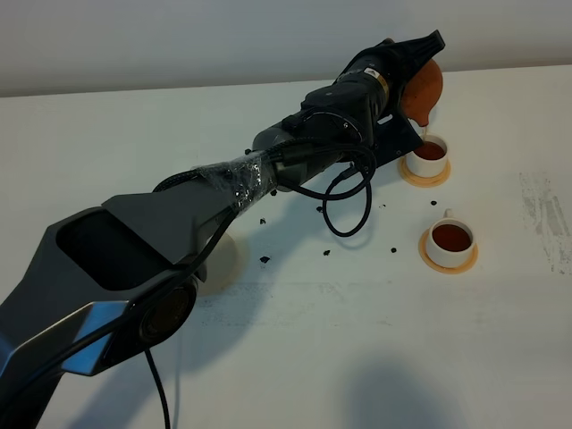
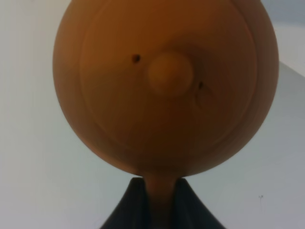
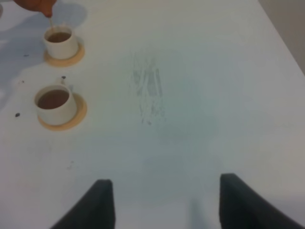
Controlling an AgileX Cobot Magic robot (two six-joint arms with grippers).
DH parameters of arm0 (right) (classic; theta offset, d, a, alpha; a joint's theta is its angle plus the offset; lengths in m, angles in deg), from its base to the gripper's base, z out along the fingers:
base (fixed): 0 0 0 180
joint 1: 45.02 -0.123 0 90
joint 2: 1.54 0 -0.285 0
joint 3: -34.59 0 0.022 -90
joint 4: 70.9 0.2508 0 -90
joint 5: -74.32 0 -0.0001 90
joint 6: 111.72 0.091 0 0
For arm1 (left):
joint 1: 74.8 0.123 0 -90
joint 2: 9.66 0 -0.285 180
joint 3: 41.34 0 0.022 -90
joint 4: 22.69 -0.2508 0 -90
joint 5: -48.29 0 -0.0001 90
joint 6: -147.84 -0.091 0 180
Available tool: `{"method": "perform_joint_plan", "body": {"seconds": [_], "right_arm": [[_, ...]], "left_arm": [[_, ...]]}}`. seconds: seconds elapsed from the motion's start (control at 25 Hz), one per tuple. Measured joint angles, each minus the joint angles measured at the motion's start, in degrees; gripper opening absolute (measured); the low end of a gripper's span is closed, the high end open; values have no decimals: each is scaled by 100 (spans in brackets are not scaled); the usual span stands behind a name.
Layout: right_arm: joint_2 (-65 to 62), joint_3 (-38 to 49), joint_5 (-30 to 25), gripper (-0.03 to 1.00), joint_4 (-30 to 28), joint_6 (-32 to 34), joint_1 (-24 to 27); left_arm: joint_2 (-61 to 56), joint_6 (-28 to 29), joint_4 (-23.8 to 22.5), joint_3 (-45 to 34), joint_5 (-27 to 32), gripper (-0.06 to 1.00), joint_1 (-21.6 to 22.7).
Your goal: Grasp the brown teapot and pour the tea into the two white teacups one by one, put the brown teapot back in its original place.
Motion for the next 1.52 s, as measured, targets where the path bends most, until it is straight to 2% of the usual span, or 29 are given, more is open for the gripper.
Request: {"method": "perform_joint_plan", "body": {"seconds": [0.44, 0.72, 1.0, 1.16, 1.32, 1.52], "right_arm": [[0, 0, 0, 47, 0, 0, 0], [0, 0, 0, 47, 0, 0, 0], [0, 0, 0, 47, 0, 0, 0], [0, 0, 0, 47, 0, 0, 0], [0, 0, 0, 47, 0, 0, 0], [0, 0, 0, 47, 0, 0, 0]], "left_arm": [[0, 0, -135, -6, -71, 9, 0], [0, 52, -34, -6, -116, 9, 0], [0, 383, 550, -6, 34, 9, 0], [-37, 607, 976, -11, 345, 9, 13], [-185, 646, 1651, -11, 756, 9, 68], [-485, 630, 2464, -11, 1544, 9, 186]]}}
